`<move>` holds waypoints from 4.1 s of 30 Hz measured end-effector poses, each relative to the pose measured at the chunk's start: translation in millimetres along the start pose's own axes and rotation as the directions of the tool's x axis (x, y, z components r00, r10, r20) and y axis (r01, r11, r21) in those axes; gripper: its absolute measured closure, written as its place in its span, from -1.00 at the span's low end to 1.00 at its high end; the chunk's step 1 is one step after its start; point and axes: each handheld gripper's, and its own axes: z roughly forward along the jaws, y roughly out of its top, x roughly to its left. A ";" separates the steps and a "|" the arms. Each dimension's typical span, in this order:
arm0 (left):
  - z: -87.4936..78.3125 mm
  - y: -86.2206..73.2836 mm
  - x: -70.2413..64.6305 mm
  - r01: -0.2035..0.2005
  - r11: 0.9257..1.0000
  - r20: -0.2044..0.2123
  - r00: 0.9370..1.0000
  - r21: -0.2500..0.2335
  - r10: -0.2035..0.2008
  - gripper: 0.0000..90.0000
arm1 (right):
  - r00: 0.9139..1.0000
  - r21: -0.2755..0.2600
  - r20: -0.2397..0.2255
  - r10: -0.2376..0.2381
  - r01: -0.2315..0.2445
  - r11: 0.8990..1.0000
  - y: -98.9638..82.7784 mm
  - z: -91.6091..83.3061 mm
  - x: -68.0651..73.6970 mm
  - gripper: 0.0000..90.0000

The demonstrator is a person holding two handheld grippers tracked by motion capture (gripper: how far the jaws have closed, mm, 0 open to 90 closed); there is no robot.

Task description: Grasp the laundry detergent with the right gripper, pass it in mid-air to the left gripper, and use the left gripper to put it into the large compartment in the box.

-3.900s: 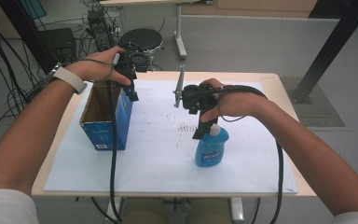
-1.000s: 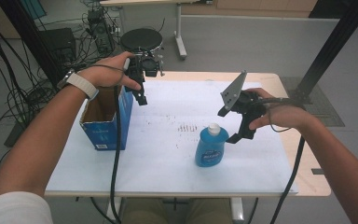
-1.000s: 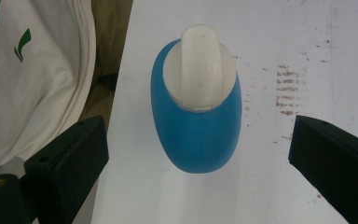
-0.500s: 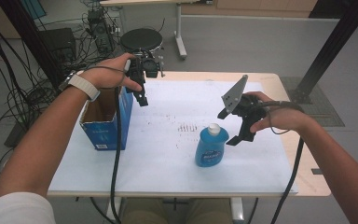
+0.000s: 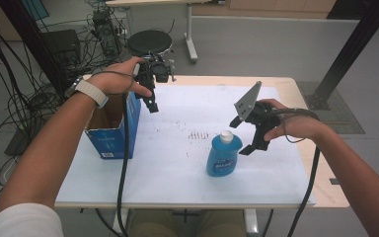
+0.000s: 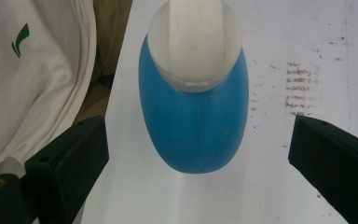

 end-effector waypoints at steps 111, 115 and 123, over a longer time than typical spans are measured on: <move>1.4 3.7 -5.6 0.020 1.000 0.004 1.000 -0.004 -0.020 -0.80 | 0.999 -0.170 -0.029 0.016 -0.020 0.985 -27.7 31.6 -2.9 -0.89; 0.8 3.9 -5.9 0.020 1.000 0.004 1.000 -0.002 -0.020 -0.79 | 1.000 -0.173 -0.026 0.013 -0.018 0.985 -27.2 31.5 -2.8 -0.89; 0.6 4.1 -6.4 0.019 1.000 0.003 1.000 -0.006 -0.019 -0.79 | 1.000 -0.172 -0.024 0.014 -0.018 0.985 -27.0 31.5 -2.3 -0.89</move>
